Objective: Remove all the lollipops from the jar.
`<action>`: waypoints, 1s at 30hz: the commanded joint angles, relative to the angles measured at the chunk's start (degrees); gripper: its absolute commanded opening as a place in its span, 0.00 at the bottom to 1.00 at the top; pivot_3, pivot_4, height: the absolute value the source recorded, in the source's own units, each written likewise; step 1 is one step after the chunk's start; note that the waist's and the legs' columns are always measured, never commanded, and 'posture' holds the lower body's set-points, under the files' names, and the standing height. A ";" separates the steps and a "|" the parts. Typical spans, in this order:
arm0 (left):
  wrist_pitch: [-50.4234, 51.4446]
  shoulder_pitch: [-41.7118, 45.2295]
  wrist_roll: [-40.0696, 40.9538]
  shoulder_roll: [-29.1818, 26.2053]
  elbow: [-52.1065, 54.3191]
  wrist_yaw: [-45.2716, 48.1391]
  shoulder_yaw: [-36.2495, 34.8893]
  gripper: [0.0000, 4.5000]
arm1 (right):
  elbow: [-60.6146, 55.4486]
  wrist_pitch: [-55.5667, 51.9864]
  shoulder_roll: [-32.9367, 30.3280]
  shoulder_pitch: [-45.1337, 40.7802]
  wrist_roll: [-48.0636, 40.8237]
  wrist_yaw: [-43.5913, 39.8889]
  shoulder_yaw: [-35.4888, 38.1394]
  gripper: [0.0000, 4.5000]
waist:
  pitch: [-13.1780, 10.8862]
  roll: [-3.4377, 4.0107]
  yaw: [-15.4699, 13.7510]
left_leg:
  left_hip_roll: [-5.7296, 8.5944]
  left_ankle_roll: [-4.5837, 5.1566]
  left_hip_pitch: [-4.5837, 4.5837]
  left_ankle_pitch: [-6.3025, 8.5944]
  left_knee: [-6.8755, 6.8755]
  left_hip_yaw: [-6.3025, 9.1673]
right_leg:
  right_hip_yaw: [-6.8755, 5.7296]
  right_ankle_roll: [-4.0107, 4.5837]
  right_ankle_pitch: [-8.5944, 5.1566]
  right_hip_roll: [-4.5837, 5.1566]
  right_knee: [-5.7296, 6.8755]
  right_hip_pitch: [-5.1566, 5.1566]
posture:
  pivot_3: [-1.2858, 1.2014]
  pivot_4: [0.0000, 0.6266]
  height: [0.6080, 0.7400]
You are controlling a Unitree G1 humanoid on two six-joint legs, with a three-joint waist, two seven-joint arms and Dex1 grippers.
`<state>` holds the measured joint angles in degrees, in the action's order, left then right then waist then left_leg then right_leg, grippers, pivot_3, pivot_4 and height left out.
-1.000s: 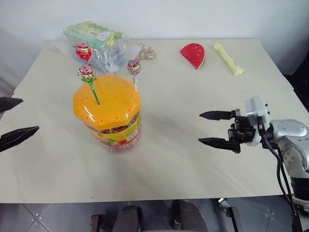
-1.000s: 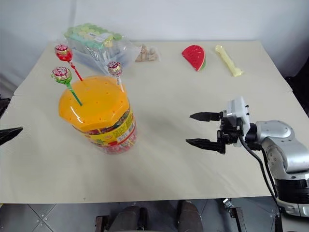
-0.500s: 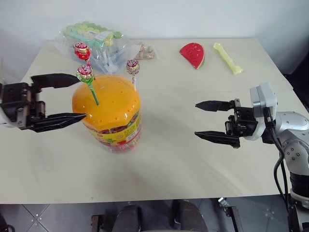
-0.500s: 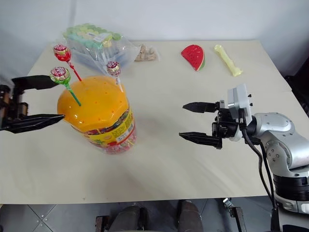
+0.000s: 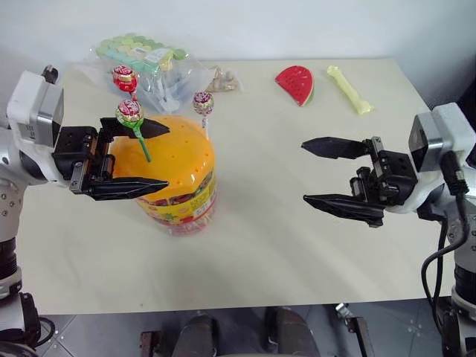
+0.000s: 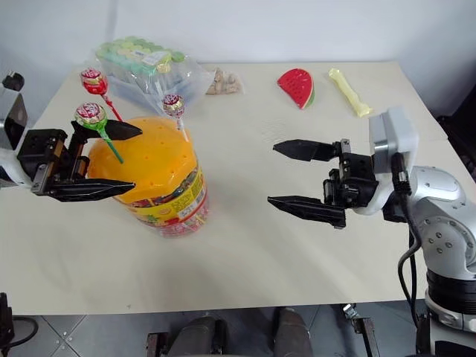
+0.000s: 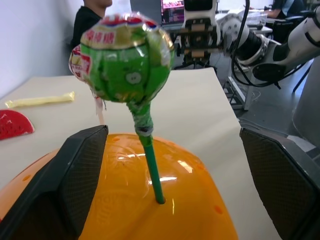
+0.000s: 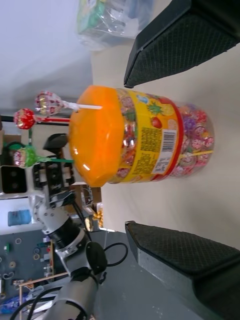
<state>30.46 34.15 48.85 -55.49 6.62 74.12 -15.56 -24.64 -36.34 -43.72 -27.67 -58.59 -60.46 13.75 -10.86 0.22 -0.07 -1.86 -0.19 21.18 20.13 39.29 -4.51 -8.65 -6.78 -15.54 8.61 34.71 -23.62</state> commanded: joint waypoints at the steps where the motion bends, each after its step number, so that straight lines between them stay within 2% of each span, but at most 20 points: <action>1: 0.13 1.42 -1.34 -0.52 -0.40 -0.65 -0.21 0.74 | -1.91 0.25 -0.52 -0.75 -1.62 1.13 1.84 1.00 | 0.00 0.00 -0.01 | 0.00 0.00 0.00 0.00 0.00 0.00 | 0.01 0.00 0.00 0.00 0.00 0.00 | 0.52 0.24 1.00; 5: -0.21 2.28 -2.42 -0.19 -0.66 -1.11 0.19 0.49 | -1.75 0.73 -0.66 -0.79 -1.33 1.40 1.76 1.00 | 0.01 -0.01 -0.01 | 0.00 0.00 0.00 0.00 0.01 -0.01 | 0.02 0.00 0.00 0.00 0.01 0.00 | 0.52 0.24 1.00; 12: -0.33 6.39 -2.62 0.57 -1.87 -1.94 0.31 0.00 | -0.54 1.09 -0.88 -1.98 -0.55 0.92 1.30 1.00 | 0.01 -0.02 -0.21 | 0.00 0.01 0.02 0.00 0.08 -0.01 | 0.02 -0.01 0.00 0.00 0.04 0.00 | 0.52 0.24 1.00; 19: 3.93 13.46 -0.67 0.18 -0.10 -5.25 -0.23 0.00 | 2.77 1.22 -1.48 -5.02 1.22 -2.54 0.14 1.00 | -0.02 -0.06 -0.47 | 0.00 0.06 0.05 0.03 0.30 -0.01 | 0.06 -0.01 0.00 0.01 0.17 0.01 | 0.52 0.24 1.00; 23: 7.69 16.36 -0.06 -0.80 1.32 -11.73 -2.39 0.00 | 4.90 1.51 -1.31 -6.94 2.39 -4.51 -0.73 1.00 | -0.06 -0.12 -0.44 | -0.01 0.07 0.06 0.03 0.34 -0.01 | 0.07 -0.01 0.01 0.01 0.20 0.00 | 0.52 0.24 1.00; 27: 16.20 16.42 -1.90 -6.02 2.66 -23.08 -5.89 0.00 | 6.45 1.41 -1.42 -8.08 3.05 -6.17 -1.02 1.00 | -0.07 -0.14 -0.21 | -0.01 0.08 0.05 0.04 0.35 0.01 | 0.09 -0.01 0.01 0.01 0.22 0.00 | 0.52 0.24 1.00; 30: 23.65 12.43 -5.69 -11.43 2.78 -31.50 -9.78 0.00 | 7.45 1.30 -1.59 -7.94 3.48 -7.88 -1.47 1.00 | -0.07 -0.14 0.14 | -0.01 0.08 0.04 0.04 0.33 -0.01 | 0.13 -0.01 0.00 0.01 0.23 -0.02 | 0.52 0.24 1.00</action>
<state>50.84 47.39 45.37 -64.73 8.93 46.74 -21.81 -17.08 -35.96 -44.47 -35.07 -55.11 -67.29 11.49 -10.93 0.08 0.07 -1.88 -0.11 21.21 20.17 39.60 -4.53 -8.50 -6.79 -15.54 8.62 34.94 -23.64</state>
